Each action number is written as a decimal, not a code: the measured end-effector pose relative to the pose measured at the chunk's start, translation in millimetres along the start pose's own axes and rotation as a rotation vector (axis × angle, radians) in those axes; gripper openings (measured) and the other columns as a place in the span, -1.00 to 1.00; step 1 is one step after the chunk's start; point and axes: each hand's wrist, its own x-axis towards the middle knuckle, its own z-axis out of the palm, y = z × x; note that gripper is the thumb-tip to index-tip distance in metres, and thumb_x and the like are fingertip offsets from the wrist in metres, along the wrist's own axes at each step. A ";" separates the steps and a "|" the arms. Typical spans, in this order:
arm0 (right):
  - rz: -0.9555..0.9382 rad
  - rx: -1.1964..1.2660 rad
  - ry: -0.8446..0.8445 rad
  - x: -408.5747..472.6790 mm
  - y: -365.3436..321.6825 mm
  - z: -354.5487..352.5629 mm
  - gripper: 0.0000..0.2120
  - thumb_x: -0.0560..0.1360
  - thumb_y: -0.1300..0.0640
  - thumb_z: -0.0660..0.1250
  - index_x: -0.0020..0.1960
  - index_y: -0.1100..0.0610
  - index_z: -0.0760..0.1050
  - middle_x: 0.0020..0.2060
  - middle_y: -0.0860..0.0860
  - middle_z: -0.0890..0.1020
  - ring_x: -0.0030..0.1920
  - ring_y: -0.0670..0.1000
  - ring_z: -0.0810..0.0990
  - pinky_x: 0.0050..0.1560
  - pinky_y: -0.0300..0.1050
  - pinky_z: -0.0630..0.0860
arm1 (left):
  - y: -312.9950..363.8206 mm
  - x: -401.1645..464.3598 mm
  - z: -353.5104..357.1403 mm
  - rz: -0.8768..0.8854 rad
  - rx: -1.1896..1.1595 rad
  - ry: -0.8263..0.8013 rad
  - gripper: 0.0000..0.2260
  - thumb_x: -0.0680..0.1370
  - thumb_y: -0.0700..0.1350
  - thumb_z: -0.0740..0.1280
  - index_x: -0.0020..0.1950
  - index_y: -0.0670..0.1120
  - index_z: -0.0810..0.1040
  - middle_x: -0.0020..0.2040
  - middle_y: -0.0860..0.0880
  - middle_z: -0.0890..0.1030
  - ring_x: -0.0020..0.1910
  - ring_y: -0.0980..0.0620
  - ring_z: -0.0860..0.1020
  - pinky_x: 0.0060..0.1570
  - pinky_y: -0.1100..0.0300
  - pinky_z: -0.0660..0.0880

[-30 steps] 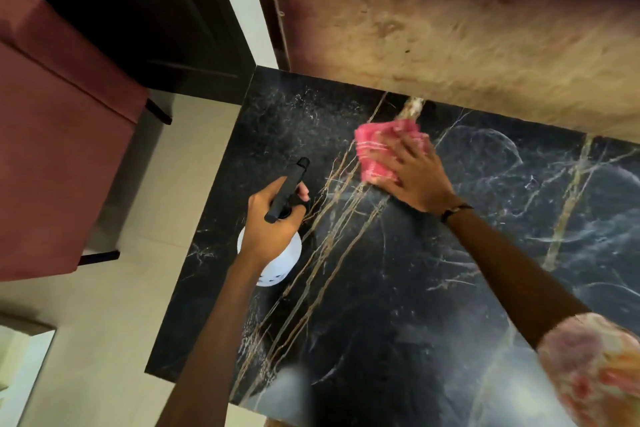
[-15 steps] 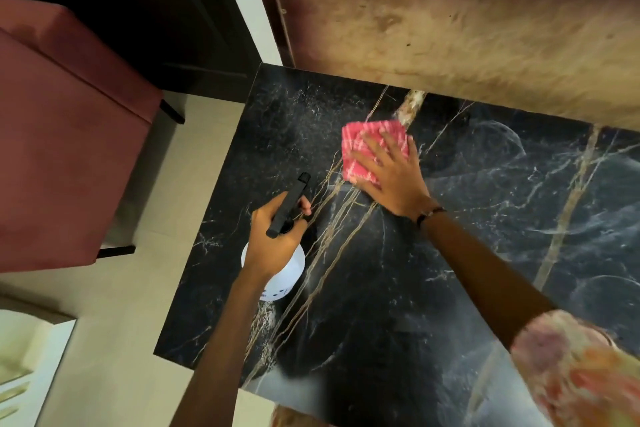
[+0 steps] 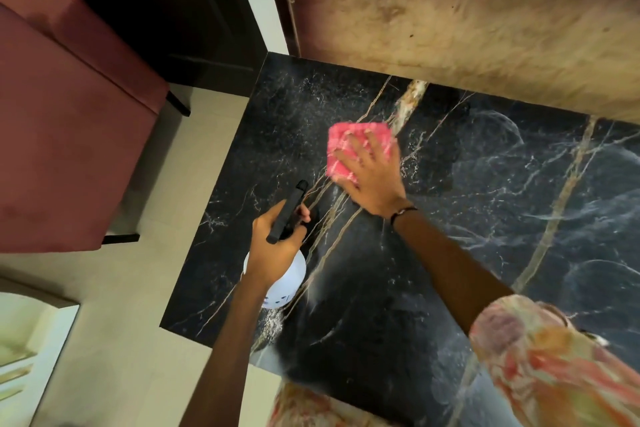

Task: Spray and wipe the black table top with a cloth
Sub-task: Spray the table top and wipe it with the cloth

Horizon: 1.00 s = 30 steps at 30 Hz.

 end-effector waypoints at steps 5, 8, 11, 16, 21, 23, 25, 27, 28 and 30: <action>-0.293 -0.048 -0.014 -68.6 12.6 8.3 -0.43 0.54 -0.32 -0.05 0.48 -0.12 0.19 0.51 0.01 0.18 0.52 0.18 0.09 0.41 0.42 0.05 | -7.9 -10.6 -8.2 0.005 0.004 0.004 -0.71 0.48 -0.46 0.25 -0.13 -0.06 0.56 -0.20 -0.07 0.59 -0.40 0.22 0.52 -0.35 0.42 0.43; -0.231 -0.045 -0.008 -78.5 60.5 2.5 -0.41 0.54 -0.34 -0.12 0.48 -0.12 0.22 0.52 0.02 0.15 0.53 0.16 0.04 0.41 0.42 0.04 | -12.1 -19.3 -13.6 -0.010 0.000 0.020 -0.73 0.49 -0.43 0.27 -0.11 -0.05 0.56 -0.17 -0.09 0.60 -0.37 0.20 0.54 -0.24 0.24 0.52; -0.038 0.009 -0.018 -51.7 64.6 -4.6 -0.36 0.54 -0.36 -0.15 0.44 -0.06 0.31 0.51 0.06 0.22 0.52 0.20 0.10 0.39 0.45 0.06 | -16.0 -27.8 -16.3 -0.052 -0.003 0.040 -0.74 0.49 -0.41 0.28 -0.10 -0.05 0.56 -0.16 -0.08 0.61 -0.37 0.19 0.56 -0.09 -0.19 0.49; 0.075 0.046 0.012 -12.1 -5.1 -0.2 -0.42 0.52 -0.33 -0.04 0.46 -0.12 0.23 0.52 0.02 0.18 0.52 0.22 0.07 0.36 0.45 -0.11 | -25.2 -35.9 -15.8 -0.046 0.004 0.065 -0.80 0.48 -0.43 0.27 -0.08 -0.16 0.56 -0.24 -0.05 0.59 -0.43 0.18 0.53 -0.30 -0.14 0.46; -0.242 0.021 -0.009 -56.9 -49.0 14.2 -0.44 0.54 -0.31 -0.04 0.47 -0.12 0.25 0.51 0.01 0.21 0.52 0.21 0.06 0.40 0.47 -0.05 | -28.1 -41.6 -13.2 -0.016 0.007 0.060 -0.76 0.45 -0.41 0.28 -0.16 -0.08 0.57 -0.35 0.08 0.58 -0.48 0.20 0.48 -0.35 0.37 0.41; -0.339 -0.014 -0.007 -87.6 -30.9 18.6 -0.44 0.55 -0.33 -0.02 0.48 -0.14 0.20 0.51 -0.01 0.18 0.53 0.19 0.06 0.42 0.42 -0.01 | -28.0 -45.4 -13.3 -0.025 0.012 0.062 -0.75 0.47 -0.43 0.28 -0.15 -0.08 0.57 -0.34 0.09 0.59 -0.47 0.19 0.50 -0.31 0.17 0.48; -0.357 -0.022 0.013 -107.5 1.0 16.3 -0.45 0.55 -0.33 -0.01 0.48 -0.15 0.18 0.51 0.00 0.18 0.52 0.17 0.08 0.42 0.40 0.02 | -26.6 -50.1 -12.6 -0.053 0.010 0.068 -0.75 0.49 -0.42 0.29 -0.12 -0.06 0.57 -0.26 0.03 0.62 -0.41 0.16 0.54 -0.13 -0.24 0.51; -0.304 -0.014 0.015 -109.2 26.3 9.4 -0.45 0.54 -0.31 0.00 0.47 -0.14 0.21 0.51 0.03 0.21 0.52 0.16 0.09 0.41 0.42 0.06 | -25.1 -56.6 -12.7 -0.072 0.006 0.084 -0.75 0.49 -0.39 0.30 -0.11 -0.02 0.57 -0.20 -0.02 0.62 -0.37 0.10 0.56 0.07 -0.37 0.42; -0.256 -0.006 0.005 -103.0 31.6 6.5 -0.45 0.54 -0.31 -0.01 0.46 -0.13 0.22 0.51 0.04 0.22 0.52 0.16 0.10 0.40 0.43 0.06 | -25.0 -59.9 -13.7 -0.080 0.006 0.093 -0.74 0.49 -0.38 0.30 -0.12 -0.01 0.57 -0.20 -0.01 0.62 -0.37 0.09 0.55 0.08 -0.38 0.41; -0.123 0.023 -0.015 -82.9 25.4 2.4 -0.44 0.52 -0.31 -0.02 0.45 -0.12 0.25 0.50 0.04 0.24 0.52 0.18 0.11 0.40 0.43 0.03 | -25.3 -66.1 -15.7 -0.093 0.012 0.104 -0.74 0.49 -0.39 0.30 -0.13 -0.01 0.57 -0.27 0.07 0.62 -0.40 0.11 0.55 0.06 -0.37 0.43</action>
